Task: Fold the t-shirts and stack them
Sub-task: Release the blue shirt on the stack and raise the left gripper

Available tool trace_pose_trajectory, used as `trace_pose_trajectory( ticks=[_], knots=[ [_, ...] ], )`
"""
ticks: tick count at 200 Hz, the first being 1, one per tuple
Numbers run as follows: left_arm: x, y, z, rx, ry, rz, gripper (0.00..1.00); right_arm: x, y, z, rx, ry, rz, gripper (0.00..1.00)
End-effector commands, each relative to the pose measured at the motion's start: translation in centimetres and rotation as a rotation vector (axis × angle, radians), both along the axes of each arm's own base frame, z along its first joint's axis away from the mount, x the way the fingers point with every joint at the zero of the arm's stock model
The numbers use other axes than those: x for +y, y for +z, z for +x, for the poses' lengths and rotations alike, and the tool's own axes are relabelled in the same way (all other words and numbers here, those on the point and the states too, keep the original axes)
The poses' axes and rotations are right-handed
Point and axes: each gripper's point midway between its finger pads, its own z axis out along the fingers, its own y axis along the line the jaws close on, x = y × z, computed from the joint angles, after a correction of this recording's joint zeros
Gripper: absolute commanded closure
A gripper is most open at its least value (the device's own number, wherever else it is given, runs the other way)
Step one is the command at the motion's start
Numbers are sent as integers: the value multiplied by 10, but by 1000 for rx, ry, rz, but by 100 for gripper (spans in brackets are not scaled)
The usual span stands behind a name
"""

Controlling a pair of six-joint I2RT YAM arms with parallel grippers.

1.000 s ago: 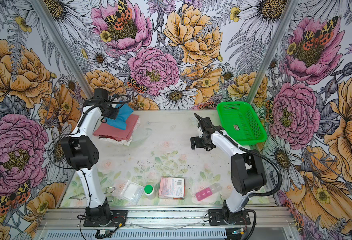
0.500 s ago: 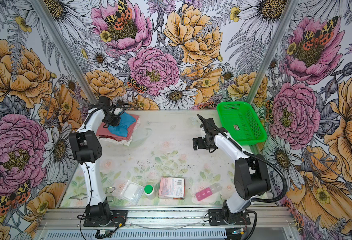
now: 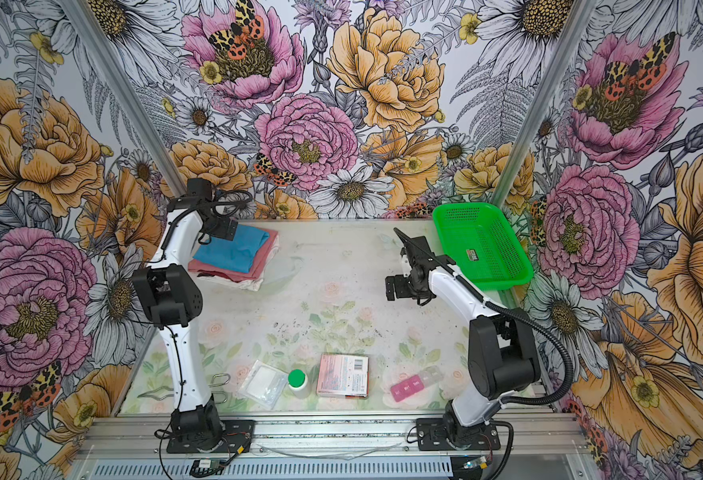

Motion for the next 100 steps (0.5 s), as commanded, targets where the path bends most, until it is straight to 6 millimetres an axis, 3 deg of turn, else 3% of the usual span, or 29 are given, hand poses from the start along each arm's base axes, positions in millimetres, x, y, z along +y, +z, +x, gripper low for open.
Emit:
trace_pose_trajectory(
  ticks=[1, 25, 56, 82, 87, 100],
  knots=[
    [-1, 57, -6, -136, 34, -59, 1, 3, 4, 1, -14, 3, 23, 1],
    [-39, 59, -10, -146, -46, -249, 1, 5, 4, -1, -15, 13, 30, 0],
    [-87, 65, -21, -180, -82, -411, 1, 24, 16, -6, -85, 125, 55, 0],
    [-126, 76, -41, -303, -119, -443, 1, 41, 27, -11, -177, 231, 11, 0],
    [-132, 91, -52, -352, -125, -440, 1, 44, 29, -12, -190, 248, 4, 1],
    [-147, 93, -69, -408, -127, -425, 1, 57, 35, -15, -230, 300, 11, 0]
  ],
)
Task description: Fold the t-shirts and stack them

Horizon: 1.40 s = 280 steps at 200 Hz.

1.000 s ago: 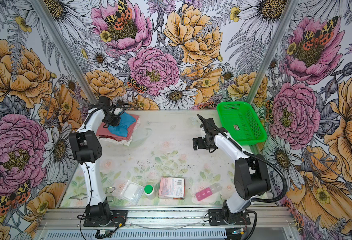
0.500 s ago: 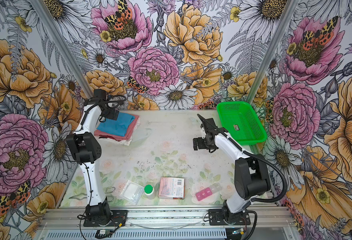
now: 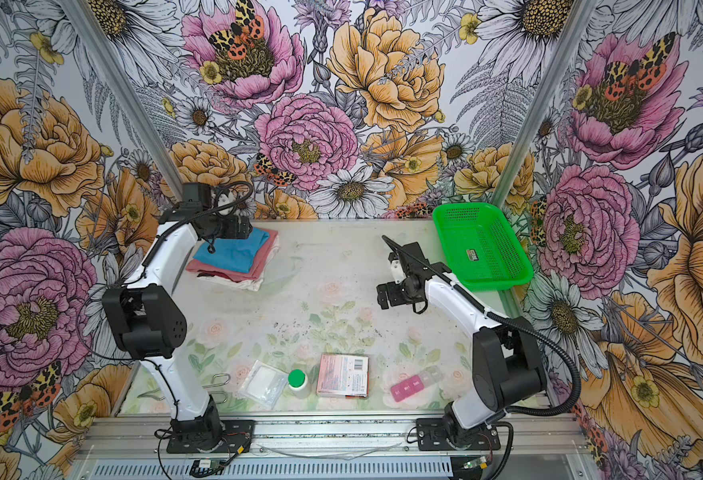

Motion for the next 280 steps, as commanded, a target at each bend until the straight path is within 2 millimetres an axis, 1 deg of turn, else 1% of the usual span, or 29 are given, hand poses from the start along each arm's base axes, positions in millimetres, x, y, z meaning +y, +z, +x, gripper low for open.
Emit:
trace_pose_trajectory(
  ticks=[1, 7, 10, 12, 21, 22, 25, 35, 44, 65, 82, 87, 91, 97, 101, 114, 124, 137, 144, 155, 168, 179, 191, 207, 219, 229, 241, 255, 280],
  knots=[
    [-36, 52, -10, -244, -4, -62, 1, 20, 24, 5, -147, 106, 5, 0],
    [-43, 56, -19, -274, -7, -57, 1, 25, 27, 4, -164, 125, 9, 0],
    [-46, 51, -24, -275, -4, -52, 1, 28, 28, 3, -170, 133, 13, 1],
    [-46, 56, -27, -291, -1, -53, 1, 30, 29, 2, -175, 140, 15, 0],
    [-53, 52, -42, -314, 9, -44, 1, 39, 33, -1, -189, 169, 25, 0],
    [-54, 55, -43, -323, 9, -44, 1, 40, 34, -2, -192, 171, 26, 0],
    [-56, 51, -48, -324, 4, -40, 1, 43, 35, -3, -197, 182, 28, 0],
    [-62, 51, -65, -351, 4, -24, 1, 54, 39, -8, -214, 223, 29, 0],
    [-66, 46, -78, -353, 11, -7, 1, 64, 41, -13, -234, 264, 29, 1],
    [-68, 31, -103, -336, 42, -7, 1, 83, 46, -19, -306, 338, 30, 0],
    [-61, 17, -117, -329, 82, 20, 1, 88, 48, -17, -382, 355, 19, 1],
    [-62, 14, -121, -336, 77, 30, 1, 87, 48, -16, -401, 352, 14, 1],
    [-57, 9, -124, -342, 98, 63, 1, 86, 48, -14, -419, 347, 10, 0],
    [-56, 8, -127, -364, 100, 92, 1, 83, 49, -11, -452, 333, -1, 0],
    [-57, 2, -130, -371, 91, 116, 1, 80, 49, -9, -477, 328, -13, 0],
    [-63, 0, -136, -450, 59, 164, 1, 71, 50, -2, -566, 303, -54, 0],
    [-61, -2, -140, -509, 71, 177, 1, 61, 52, 2, -634, 271, -88, 1],
    [-51, -4, -144, -566, 123, 156, 1, 51, 56, 4, -725, 237, -117, 1],
    [-46, -6, -145, -584, 141, 146, 1, 45, 55, 3, -765, 233, -138, 0],
    [-38, -8, -146, -602, 169, 143, 1, 35, 60, 0, -837, 213, -157, 0],
    [-28, -11, -146, -594, 208, 153, 1, 22, 69, -2, -909, 162, -178, 0],
    [-20, -18, -145, -564, 231, 168, 1, 10, 74, -2, -946, 111, -202, 0],
    [-10, -28, -143, -540, 256, 190, 1, -6, 74, 1, -961, 56, -234, 1],
    [-2, -38, -142, -545, 283, 207, 1, -32, 66, 11, -968, -49, -280, 0],
    [1, -44, -144, -576, 296, 215, 1, -50, 54, 18, -948, -121, -293, 1],
    [3, -44, -145, -627, 306, 207, 1, -61, 46, 21, -930, -160, -293, 1],
    [4, -48, -147, -665, 303, 212, 1, -68, 37, 24, -915, -178, -284, 1],
    [9, -56, -148, -667, 319, 227, 1, -75, 28, 27, -894, -200, -276, 1],
    [15, -60, -141, -642, 336, 257, 1, -83, 14, 32, -880, -235, -263, 0]
  ],
)
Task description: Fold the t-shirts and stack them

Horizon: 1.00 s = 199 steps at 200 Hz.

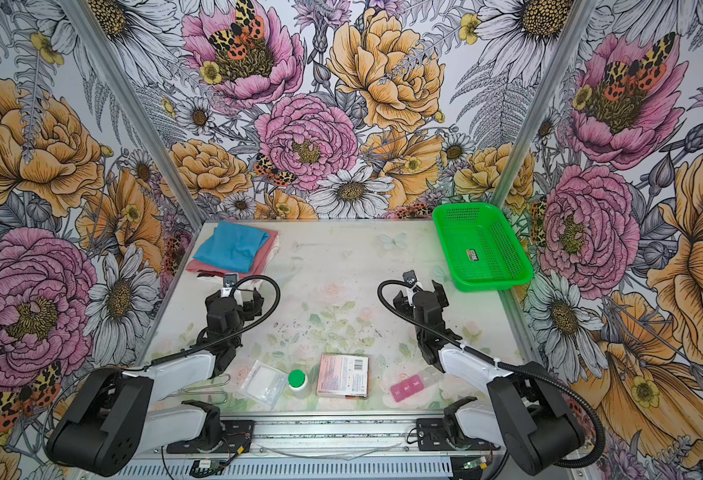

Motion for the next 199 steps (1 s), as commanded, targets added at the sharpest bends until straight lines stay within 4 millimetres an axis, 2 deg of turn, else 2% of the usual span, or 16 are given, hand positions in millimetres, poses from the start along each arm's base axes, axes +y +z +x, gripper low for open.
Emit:
trace_pose_trajectory(
  ticks=[1, 51, 91, 111, 132, 160, 199],
  knots=[
    [10, 35, 13, -135, 47, 3, 1, -4, 8, 10, -73, -33, 74, 0],
    [24, 38, 28, -187, 36, -47, 1, -10, 8, 20, -96, -52, 41, 0],
    [30, 19, 30, -283, 17, -96, 1, -20, 12, 29, -133, -77, 56, 0],
    [26, 13, 36, -215, -14, -102, 1, -28, 10, 34, -130, -94, 62, 1],
    [26, 10, 43, -188, -19, -111, 1, -49, 14, 38, -176, -171, 100, 0],
    [30, 9, 47, -177, -12, -122, 1, -81, 8, 42, -163, -253, 213, 0],
    [33, 8, 49, -164, -8, -141, 1, -103, -6, 43, -164, -304, 307, 1]
  ],
)
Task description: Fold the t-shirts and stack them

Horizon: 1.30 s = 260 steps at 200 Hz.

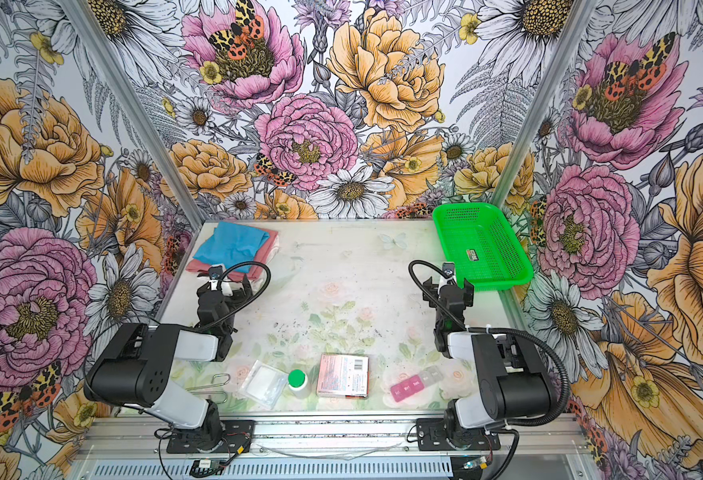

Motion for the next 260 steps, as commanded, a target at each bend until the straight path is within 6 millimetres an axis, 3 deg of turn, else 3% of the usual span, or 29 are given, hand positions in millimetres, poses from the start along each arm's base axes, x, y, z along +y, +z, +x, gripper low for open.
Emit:
trace_pose_trajectory(
  ticks=[1, 203, 260],
  knots=[
    [-1, 6, 4, -15, -19, -34, 1, 1, 4, 9, -66, 7, 99, 1],
    [2, 5, 5, -6, -20, -42, 1, -2, 4, 8, -79, 2, 107, 1],
    [-6, 3, 8, 4, -118, -80, 1, -2, 4, 8, -78, 2, 107, 0]
  ],
)
